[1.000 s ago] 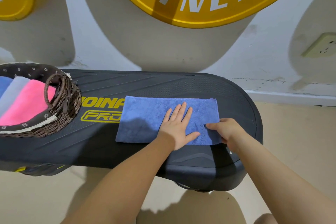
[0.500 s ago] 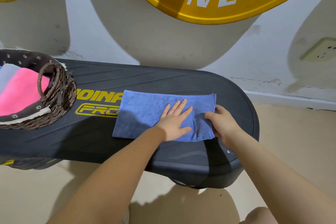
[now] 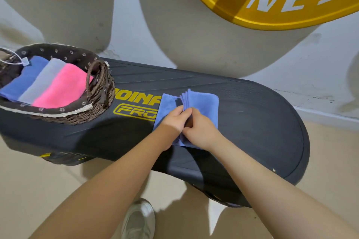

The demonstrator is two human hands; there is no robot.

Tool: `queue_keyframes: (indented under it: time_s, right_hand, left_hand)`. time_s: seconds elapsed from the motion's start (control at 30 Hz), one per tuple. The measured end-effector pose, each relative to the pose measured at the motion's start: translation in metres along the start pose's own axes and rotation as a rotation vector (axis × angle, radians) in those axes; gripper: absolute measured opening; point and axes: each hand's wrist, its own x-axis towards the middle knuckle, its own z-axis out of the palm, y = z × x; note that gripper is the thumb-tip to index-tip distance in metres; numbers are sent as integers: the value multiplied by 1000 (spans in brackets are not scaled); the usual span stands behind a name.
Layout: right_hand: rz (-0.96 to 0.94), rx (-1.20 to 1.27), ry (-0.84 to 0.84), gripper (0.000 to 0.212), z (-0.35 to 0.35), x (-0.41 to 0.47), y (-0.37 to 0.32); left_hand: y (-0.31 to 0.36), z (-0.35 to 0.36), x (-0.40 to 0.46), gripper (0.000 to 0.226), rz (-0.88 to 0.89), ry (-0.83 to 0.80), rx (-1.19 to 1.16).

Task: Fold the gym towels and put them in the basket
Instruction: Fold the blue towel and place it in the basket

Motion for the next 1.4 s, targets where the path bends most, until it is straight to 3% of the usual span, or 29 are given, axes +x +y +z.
queue_keyframes:
  time_s: [0.1, 0.23, 0.33, 0.47, 0.6, 0.8, 0.87, 0.9, 0.97, 1.0, 1.1, 1.17, 1.33, 1.4]
  right_hand:
    - [-10, 74, 5, 41, -1, -6, 6]
    - [-159, -225, 243, 40, -14, -6, 20]
    - [-190, -449, 143, 55, -13, 3, 30]
    - [-68, -673, 38, 77, 4, 10, 39]
    - [-13, -652, 54, 89, 11, 17, 41]
    - [34, -652, 18, 113, 6, 27, 39]
    - [44, -650, 14, 117, 5, 28, 41]
    - [47, -643, 17, 118, 6, 27, 42]
    - [50, -632, 30, 117, 10, 24, 45]
    - [53, -629, 39, 117, 11, 22, 47]
    - [67, -632, 46, 117, 14, 21, 50]
    - [64, -631, 47, 115, 14, 22, 52]
    - [31, -532, 133, 70, 11, 37, 58]
    - [47, -542, 177, 63, 8, 49, 59]
  left_hand:
    - [-16, -12, 7, 27, -14, 83, 130]
    - [-18, -21, 8, 37, 77, 115, 220]
    - [-15, -31, 13, 46, 115, 144, 325]
    - [-16, -37, 25, 57, 130, 180, 634]
    - [-32, -43, 26, 59, 339, 220, 799]
    - [-54, -50, 26, 37, 558, 288, 1031]
    - [-52, -50, 26, 36, 508, 241, 1075]
    - [-55, -50, 28, 38, 444, 208, 1101]
    - [-54, -49, 28, 35, 425, 300, 1039]
    - [-47, -47, 26, 31, 488, 350, 988]
    - [-45, -39, 29, 31, 723, 360, 1308]
    - [-52, -38, 31, 40, 801, 265, 1397]
    - [-61, -47, 35, 54, 702, 127, 1477]
    - [-60, -47, 37, 57, 694, 131, 1488]
